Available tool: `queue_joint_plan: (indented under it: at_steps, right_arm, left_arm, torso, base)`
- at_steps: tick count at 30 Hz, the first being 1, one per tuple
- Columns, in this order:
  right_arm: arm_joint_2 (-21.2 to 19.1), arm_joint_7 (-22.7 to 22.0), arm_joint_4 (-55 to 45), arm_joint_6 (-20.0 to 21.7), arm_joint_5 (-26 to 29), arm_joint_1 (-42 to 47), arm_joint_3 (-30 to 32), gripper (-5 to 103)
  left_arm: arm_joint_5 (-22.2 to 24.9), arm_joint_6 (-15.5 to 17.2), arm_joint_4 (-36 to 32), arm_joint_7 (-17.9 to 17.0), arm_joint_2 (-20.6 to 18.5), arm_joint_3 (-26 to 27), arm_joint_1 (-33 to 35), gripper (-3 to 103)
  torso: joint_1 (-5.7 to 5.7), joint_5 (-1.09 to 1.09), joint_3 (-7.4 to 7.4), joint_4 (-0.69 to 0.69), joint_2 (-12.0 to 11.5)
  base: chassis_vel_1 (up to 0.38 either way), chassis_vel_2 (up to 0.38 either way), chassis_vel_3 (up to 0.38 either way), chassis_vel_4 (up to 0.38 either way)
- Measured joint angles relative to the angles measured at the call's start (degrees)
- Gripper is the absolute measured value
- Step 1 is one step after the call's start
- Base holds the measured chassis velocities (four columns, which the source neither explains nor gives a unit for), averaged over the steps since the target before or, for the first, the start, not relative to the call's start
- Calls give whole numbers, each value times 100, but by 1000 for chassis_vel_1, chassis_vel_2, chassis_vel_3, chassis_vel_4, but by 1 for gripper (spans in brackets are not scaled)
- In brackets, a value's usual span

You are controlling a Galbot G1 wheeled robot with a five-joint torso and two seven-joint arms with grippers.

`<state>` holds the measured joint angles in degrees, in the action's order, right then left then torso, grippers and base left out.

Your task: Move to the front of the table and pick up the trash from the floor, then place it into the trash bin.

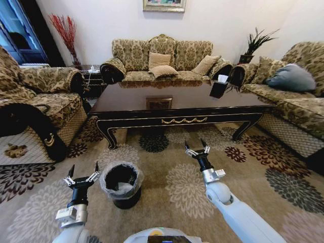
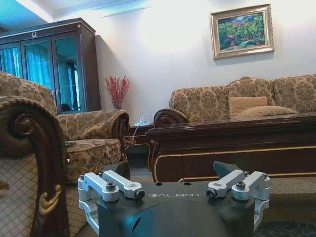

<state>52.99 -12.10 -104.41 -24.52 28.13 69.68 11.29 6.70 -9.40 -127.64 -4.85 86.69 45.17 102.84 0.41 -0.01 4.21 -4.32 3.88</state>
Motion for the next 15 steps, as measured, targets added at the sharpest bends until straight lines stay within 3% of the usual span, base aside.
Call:
queue_joint_plan:
  at_steps: [15]
  right_arm:
    - [0,-2,1,3,0,0,-1,100]
  left_arm:
    - [0,1,-1,-2,0,0,1,100]
  torso:
    - [-1,2,-1,-1,0]
  base:
    - [286,-291,-294,291]
